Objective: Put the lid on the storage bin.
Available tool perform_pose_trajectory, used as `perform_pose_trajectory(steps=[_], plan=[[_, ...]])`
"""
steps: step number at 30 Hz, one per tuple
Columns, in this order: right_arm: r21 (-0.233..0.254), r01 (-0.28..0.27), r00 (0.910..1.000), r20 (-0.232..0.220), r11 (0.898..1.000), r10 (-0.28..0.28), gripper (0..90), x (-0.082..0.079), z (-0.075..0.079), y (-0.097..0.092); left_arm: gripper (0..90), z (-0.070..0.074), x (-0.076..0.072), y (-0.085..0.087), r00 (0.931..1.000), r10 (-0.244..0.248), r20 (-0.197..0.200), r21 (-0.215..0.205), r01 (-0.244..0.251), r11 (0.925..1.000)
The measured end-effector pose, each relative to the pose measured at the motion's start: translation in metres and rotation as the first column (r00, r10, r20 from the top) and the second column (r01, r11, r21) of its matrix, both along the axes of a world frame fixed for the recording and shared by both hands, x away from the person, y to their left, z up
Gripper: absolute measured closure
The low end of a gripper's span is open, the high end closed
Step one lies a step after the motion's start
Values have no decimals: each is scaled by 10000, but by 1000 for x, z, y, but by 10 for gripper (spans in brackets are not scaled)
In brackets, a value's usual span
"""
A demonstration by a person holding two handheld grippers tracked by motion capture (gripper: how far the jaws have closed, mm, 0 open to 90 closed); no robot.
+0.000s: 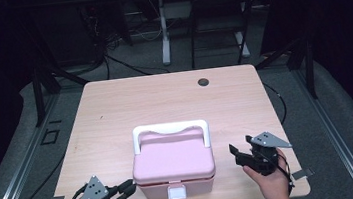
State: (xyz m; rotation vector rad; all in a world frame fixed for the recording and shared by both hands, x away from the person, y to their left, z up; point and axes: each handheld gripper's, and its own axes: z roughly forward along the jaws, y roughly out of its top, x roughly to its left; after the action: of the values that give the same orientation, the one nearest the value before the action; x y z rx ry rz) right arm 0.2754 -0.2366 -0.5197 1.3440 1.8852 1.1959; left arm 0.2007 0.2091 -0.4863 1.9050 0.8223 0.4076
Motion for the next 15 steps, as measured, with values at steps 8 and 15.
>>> perform_pose_trajectory(steps=[8,15], plan=[[51,43,10000,35,10000,-43,307,0,0,0,776,-4,-1,0,9999,30,-115,158,-29,9999],[53,64,10000,36,10000,-64,307,0,0,-1,774,-4,-2,5,9999,121,-109,41,-121,9999]])
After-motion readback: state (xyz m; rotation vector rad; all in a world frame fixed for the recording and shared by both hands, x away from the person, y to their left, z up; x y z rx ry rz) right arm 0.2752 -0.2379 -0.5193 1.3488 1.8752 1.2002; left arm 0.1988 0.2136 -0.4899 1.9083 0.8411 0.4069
